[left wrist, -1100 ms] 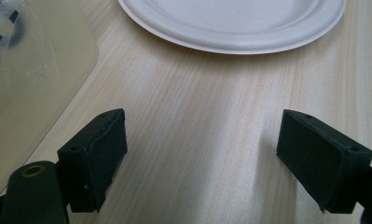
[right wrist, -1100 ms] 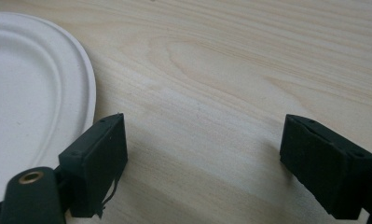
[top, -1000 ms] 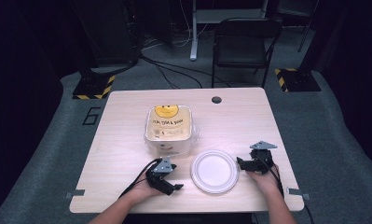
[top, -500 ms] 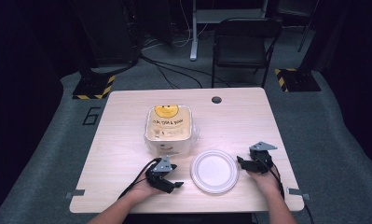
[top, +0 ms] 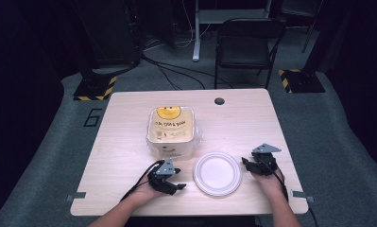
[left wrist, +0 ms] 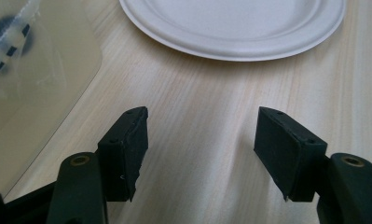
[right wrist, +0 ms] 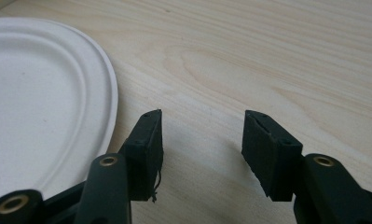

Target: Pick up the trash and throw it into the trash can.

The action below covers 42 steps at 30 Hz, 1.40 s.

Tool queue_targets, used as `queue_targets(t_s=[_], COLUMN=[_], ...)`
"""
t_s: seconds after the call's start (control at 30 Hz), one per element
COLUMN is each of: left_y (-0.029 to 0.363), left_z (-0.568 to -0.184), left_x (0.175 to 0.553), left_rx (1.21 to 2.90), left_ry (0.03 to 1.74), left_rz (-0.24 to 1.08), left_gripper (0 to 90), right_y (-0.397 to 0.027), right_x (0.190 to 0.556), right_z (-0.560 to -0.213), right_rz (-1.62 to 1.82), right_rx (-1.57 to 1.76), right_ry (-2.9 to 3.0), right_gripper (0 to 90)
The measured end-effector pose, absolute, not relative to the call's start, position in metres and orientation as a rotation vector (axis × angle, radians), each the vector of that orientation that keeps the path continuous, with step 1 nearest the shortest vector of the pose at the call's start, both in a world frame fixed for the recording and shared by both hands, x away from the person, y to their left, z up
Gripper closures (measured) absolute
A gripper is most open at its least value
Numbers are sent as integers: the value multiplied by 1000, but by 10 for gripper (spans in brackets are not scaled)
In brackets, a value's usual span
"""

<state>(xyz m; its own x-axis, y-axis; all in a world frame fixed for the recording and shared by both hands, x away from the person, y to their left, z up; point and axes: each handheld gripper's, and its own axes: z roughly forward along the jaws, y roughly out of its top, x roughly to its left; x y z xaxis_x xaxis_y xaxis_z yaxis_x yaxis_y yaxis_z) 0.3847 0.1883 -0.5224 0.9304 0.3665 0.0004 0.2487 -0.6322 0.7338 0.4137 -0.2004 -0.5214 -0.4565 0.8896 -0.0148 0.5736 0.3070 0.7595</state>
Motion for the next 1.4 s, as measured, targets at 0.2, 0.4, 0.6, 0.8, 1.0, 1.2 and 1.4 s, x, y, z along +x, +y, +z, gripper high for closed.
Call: queue_targets(t_s=[0.2, 0.4, 0.6, 0.8, 1.0, 1.2, 1.4], left_y=[186, 184, 179, 168, 152, 140, 133], left_z=[-511, -502, -499, -492, -492, -495, -498], left_x=[383, 384, 386, 387, 385, 385, 387], left_rx=[2230, 2202, 2230, 2214, 2237, 2256, 2267], left_ry=[472, 504, 521, 509, 469, 451, 455], left_rz=[178, 151, 138, 114, 89, 87, 99], left_gripper=[343, 373, 407, 416, 424, 395, 372], right_y=[-200, -195, -183, -176, -170, -171, -169], right_x=[409, 406, 401, 398, 396, 397, 398], right_z=[-509, -502, -496, -492, -490, -489, -491], right_rz=[1040, 1062, 1048, 1075, 1087, 1106, 1112], right_rx=[1312, 1285, 1224, 1207, 1182, 1198, 1203], right_ry=[2100, 2115, 2142, 2154, 2172, 2168, 2180], right_gripper=[450, 456, 461, 466, 468, 469, 462])
